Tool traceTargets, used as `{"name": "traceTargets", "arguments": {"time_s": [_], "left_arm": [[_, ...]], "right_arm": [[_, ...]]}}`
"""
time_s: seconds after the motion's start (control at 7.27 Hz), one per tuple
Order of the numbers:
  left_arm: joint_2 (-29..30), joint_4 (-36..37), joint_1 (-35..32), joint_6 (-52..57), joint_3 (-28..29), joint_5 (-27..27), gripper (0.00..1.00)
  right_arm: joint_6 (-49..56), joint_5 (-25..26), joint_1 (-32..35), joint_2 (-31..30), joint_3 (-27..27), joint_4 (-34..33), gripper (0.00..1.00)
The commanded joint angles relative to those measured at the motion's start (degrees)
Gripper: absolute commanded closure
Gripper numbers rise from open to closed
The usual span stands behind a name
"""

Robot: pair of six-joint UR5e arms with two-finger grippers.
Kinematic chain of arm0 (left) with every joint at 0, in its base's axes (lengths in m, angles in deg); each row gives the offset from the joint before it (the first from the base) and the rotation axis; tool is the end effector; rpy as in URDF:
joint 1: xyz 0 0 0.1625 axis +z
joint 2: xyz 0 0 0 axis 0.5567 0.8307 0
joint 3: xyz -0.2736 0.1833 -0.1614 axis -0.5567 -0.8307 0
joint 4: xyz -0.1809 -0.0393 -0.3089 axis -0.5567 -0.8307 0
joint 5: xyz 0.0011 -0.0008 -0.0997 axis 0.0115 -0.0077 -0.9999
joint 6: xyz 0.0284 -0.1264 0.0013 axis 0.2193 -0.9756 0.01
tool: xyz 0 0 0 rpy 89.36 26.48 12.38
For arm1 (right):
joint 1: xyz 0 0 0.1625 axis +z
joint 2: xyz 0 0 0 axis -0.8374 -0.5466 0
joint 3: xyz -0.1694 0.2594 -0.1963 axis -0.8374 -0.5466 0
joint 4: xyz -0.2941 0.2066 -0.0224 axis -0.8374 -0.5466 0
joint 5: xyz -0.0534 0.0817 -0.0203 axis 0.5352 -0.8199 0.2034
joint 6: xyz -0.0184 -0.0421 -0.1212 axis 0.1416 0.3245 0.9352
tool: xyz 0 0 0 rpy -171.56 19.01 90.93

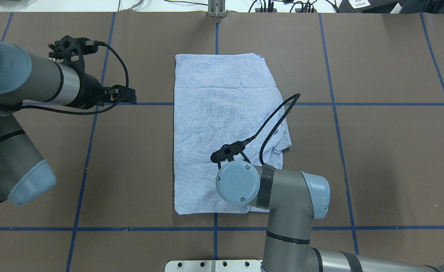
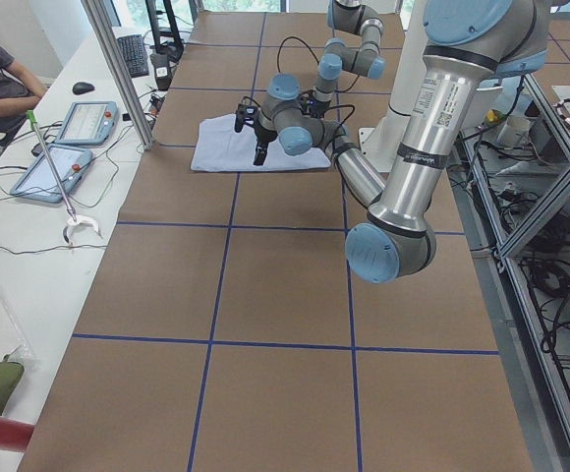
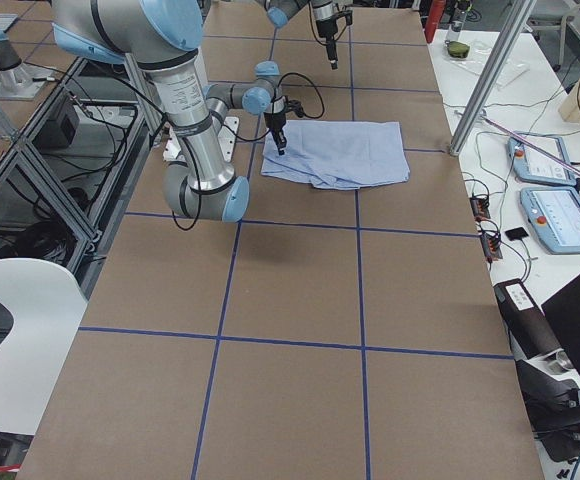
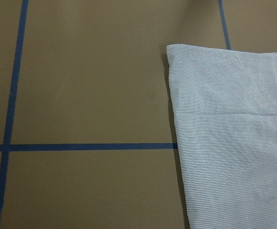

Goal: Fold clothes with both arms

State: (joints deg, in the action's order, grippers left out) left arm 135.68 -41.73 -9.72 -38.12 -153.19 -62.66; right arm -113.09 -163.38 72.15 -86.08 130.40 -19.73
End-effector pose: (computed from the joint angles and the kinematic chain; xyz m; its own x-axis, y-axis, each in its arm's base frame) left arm 0.3211 -0.4307 0.2620 0.5179 0.0555 -0.8537 0.2508 0.9442 0.2135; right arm -0.5413 -0.2848 0.2543 0.7841 -0.3813 0.4896 0.2357 0.9128 0.3334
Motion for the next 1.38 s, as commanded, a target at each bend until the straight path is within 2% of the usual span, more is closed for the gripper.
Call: {"name": "traceTargets", "arguments": {"time_s": [0.0,0.14,0.41,0.69,0.96,1.1,1.24], "left_arm": [[-0.1,0.0,0.0,-0.1,-0.2,0.0,0.0],[-0.1,0.0,0.0,0.0,-0.1,0.0,0.0],[0.3,0.0,0.0,-0.1,-0.1,0.0,0.0],[0.6,0.1,0.0,-0.2,0.0,0.0,0.0],[0.7,0.1,0.0,-0.4,0.0,0.1,0.0],[0.8,0.1,0.0,-0.4,0.0,0.1,0.0],[0.8,0.1,0.0,-0.4,0.1,0.1,0.0]], "right_arm": [[0.0,0.0,-0.1,0.0,0.1,0.1,1.0],[0.0,-0.4,0.1,-0.2,1.7,0.1,1.0],[0.0,-3.0,1.5,-4.3,9.3,-0.3,1.0],[-0.1,-3.0,1.5,-7.9,11.8,-0.6,1.0],[-3.8,-6.5,2.4,-8.6,11.9,-0.8,0.97],[-4.3,-7.0,2.5,-8.9,11.8,-0.8,0.66],[-4.4,-7.1,2.5,-9.9,11.8,-0.8,0.26]]}}
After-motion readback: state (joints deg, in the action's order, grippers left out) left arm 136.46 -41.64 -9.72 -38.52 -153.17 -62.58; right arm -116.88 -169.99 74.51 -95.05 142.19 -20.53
